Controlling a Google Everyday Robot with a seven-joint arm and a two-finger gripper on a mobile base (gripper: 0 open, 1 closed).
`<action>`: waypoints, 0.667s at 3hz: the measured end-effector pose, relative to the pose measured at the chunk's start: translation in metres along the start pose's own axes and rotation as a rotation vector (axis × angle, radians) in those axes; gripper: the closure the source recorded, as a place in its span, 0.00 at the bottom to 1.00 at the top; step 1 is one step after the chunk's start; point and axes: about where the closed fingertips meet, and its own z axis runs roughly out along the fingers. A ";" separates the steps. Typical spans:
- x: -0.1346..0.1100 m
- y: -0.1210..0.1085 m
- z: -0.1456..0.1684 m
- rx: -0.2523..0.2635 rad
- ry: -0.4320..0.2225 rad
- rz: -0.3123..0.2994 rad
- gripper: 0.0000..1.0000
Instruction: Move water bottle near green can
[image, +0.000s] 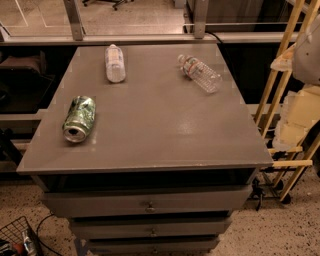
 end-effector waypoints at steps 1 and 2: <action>0.000 0.000 0.000 0.002 -0.002 0.000 0.00; -0.010 -0.012 0.002 0.021 -0.105 0.008 0.00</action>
Offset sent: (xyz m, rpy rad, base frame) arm 0.0279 0.0153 0.0016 0.1934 -0.0740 0.0367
